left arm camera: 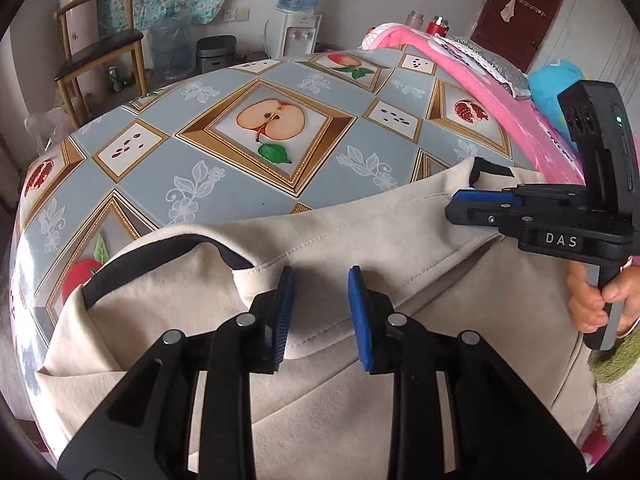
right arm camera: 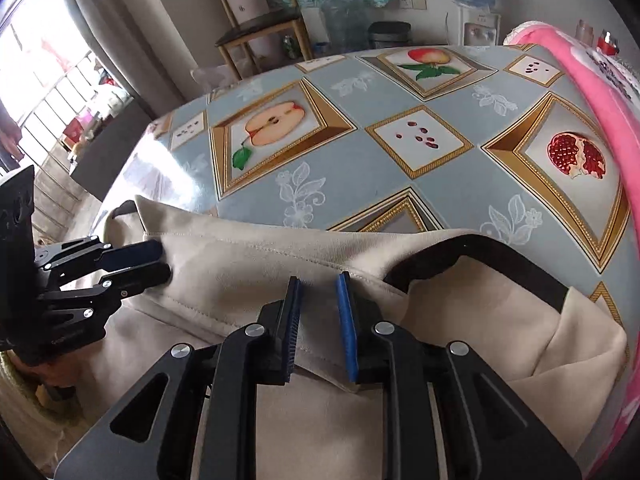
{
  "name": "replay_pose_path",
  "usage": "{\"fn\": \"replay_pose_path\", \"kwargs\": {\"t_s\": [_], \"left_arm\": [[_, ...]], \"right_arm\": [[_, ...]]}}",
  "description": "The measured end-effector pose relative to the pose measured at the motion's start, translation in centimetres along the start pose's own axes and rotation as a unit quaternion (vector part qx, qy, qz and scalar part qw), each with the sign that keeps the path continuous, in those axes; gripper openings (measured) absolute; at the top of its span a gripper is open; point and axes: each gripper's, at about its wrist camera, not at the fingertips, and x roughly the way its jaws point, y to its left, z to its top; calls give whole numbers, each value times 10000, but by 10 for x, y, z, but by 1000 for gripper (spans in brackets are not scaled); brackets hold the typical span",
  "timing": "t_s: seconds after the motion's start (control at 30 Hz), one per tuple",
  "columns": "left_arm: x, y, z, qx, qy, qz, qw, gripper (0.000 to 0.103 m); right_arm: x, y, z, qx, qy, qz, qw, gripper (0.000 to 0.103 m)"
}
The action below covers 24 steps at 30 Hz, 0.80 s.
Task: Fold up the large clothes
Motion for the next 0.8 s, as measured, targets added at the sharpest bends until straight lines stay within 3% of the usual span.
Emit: {"fn": "replay_pose_path", "kwargs": {"t_s": [0.17,0.33,0.47,0.57,0.67,0.8], "left_arm": [[-1,1,-2,-15,-19,-13,10000,27],[-9,5,-2,-129,-77,-125,9998,27],[-29,8,8,-167,-453,-179,9987,27],[-27,12,24,-269,-512,99,9983,28],[1,17,26,-297,26,642,9975,31],[-1,14,15,-236,19,707,9972,36]], "right_arm": [[-16,11,10,-70,-355,-284,9989,20],[16,-4,12,190,-171,-475,9985,20],[16,-2,13,182,-149,-567,9981,21],[16,-1,11,174,-167,-590,9980,21],[14,-2,11,237,-120,-519,9983,21],[-11,4,7,302,-396,-124,9987,22]]}}
